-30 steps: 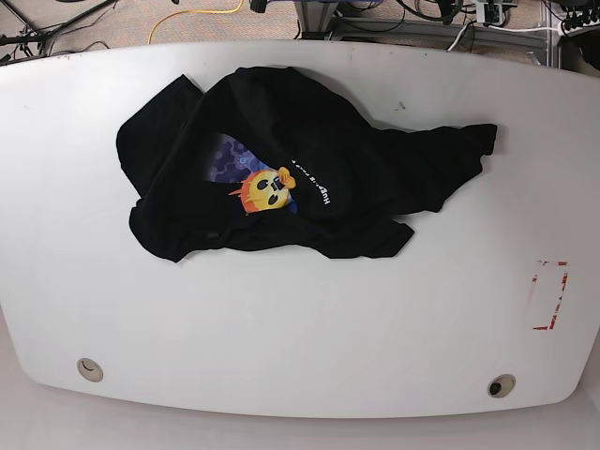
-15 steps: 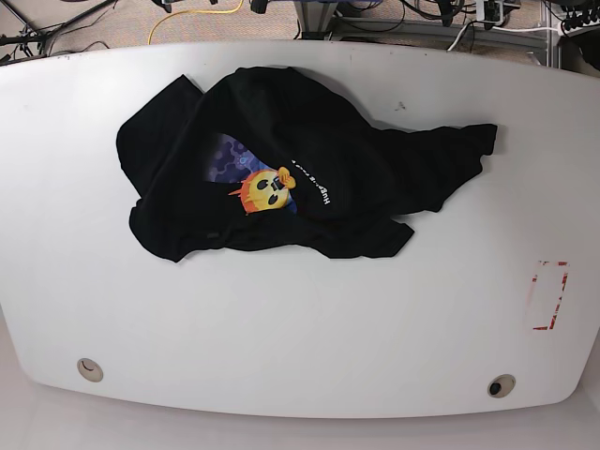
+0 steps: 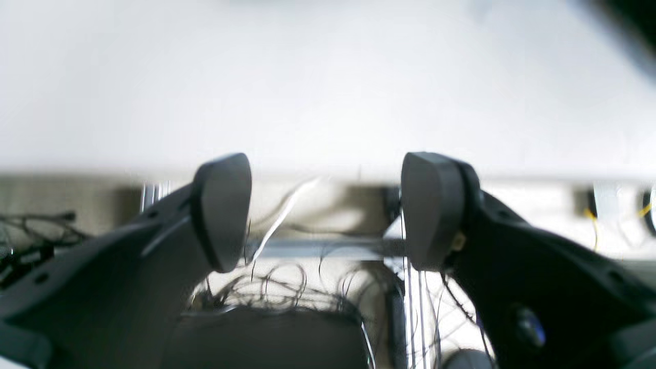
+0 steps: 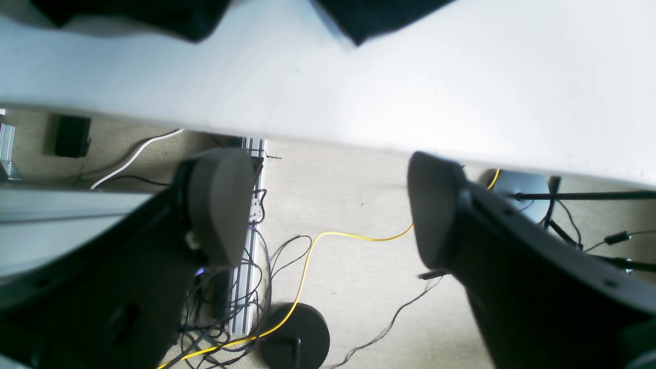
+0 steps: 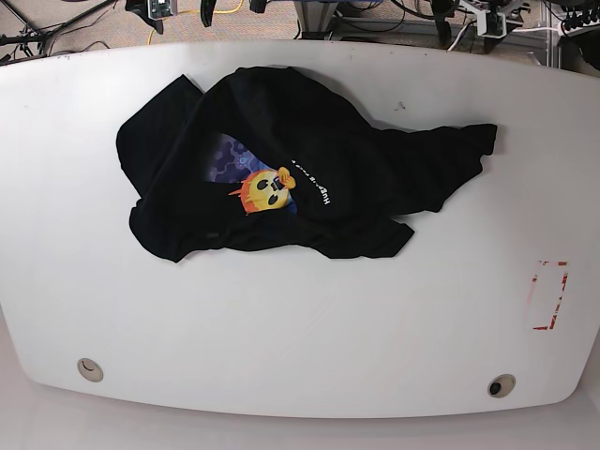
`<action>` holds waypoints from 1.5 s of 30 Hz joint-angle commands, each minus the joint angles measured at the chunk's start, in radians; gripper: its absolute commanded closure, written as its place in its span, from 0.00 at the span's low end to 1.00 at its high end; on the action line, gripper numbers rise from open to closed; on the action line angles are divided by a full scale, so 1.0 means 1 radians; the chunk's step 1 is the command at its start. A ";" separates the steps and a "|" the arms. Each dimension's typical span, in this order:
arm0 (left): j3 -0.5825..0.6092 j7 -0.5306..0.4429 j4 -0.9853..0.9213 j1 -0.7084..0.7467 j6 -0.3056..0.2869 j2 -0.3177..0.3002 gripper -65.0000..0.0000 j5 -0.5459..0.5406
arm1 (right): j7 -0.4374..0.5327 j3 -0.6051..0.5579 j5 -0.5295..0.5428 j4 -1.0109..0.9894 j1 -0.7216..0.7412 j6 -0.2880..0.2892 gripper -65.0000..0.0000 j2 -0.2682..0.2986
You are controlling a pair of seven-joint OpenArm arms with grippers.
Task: Fold the T-shirt properly
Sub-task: 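Lower both grippers toward the black T-shirt's edges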
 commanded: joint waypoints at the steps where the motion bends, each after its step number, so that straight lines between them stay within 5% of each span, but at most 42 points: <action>1: -0.001 -0.018 0.011 0.018 0.001 -0.001 0.33 -0.011 | 0.024 0.009 -0.005 0.020 -0.013 0.004 0.30 0.002; 8: -0.010 -0.012 0.005 0.000 -0.028 -0.002 0.34 -0.026 | 0.032 0.018 -0.039 0.003 0.025 0.001 0.30 -0.001; 16: -0.039 0.026 0.015 -0.082 -0.158 -0.013 0.34 -0.039 | 0.005 0.025 -0.015 0.003 0.119 -0.002 0.30 -0.002; 28: -0.030 0.029 0.030 -0.118 -0.074 -0.050 0.34 -0.021 | -0.038 0.013 -0.002 0.000 0.212 -0.006 0.30 0.002; 45: -0.037 0.015 0.056 -0.171 -0.077 -0.031 0.33 -0.027 | -0.121 -0.027 0.077 -0.009 0.363 -0.009 0.29 0.014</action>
